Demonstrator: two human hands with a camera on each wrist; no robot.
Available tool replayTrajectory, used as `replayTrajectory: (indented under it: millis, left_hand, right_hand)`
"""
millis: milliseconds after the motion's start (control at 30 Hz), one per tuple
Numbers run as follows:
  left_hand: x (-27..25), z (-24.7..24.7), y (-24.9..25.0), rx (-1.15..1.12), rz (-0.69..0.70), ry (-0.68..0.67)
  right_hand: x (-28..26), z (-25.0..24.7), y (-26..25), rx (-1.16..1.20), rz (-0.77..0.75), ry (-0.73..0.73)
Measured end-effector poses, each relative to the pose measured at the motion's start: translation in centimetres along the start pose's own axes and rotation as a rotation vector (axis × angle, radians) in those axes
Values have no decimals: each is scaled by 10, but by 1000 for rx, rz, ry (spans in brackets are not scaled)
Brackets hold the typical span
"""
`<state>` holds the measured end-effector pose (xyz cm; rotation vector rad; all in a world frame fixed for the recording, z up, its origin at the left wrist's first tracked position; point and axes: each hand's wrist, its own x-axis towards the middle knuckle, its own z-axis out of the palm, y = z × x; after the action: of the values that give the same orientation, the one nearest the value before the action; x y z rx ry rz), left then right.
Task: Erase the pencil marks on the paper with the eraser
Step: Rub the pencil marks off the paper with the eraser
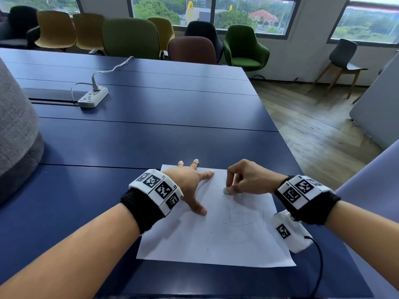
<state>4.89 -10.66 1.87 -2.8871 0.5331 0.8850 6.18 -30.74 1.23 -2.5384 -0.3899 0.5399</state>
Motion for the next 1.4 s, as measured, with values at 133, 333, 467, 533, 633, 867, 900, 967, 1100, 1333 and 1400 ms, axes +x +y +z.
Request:
replayTrajectory:
  millis: [133, 333, 467, 533, 633, 867, 900, 967, 1100, 1333, 1400]
  left_hand:
    - [0, 1, 0, 1, 6, 8]
    - [2, 1, -1, -3, 4, 4]
    - [2, 1, 1, 10, 4, 10]
    - [2, 1, 1, 1, 4, 8]
    - [2, 1, 0, 3, 5, 7]
    - [2, 0, -1, -5, 5, -3]
    - [3, 0, -1, -2, 4, -2]
    - [4, 1, -1, 14, 0, 3]
    - [4, 1, -1, 22, -3, 9]
    - [5, 2, -1, 27, 0, 9]
    - [5, 2, -1, 20, 2, 7]
  right_hand:
    - [4, -3, 7, 29, 14, 184]
    - [-9, -3, 6, 20, -16, -27]
    - [-8, -2, 12, 66, 7, 119]
    - [-17, 3, 9, 73, -17, -10]
    - [-16, 0, 5, 23, -12, -53]
    - [-20, 7, -1, 28, -28, -30]
    - [-22, 7, -3, 5, -41, -75]
    - [-19, 5, -5, -30, -43, -44]
    - [-24, 12, -6, 13, -61, 6]
    - [-25, 13, -8, 2, -54, 61]
    - [-30, 17, -7, 28, -70, 30]
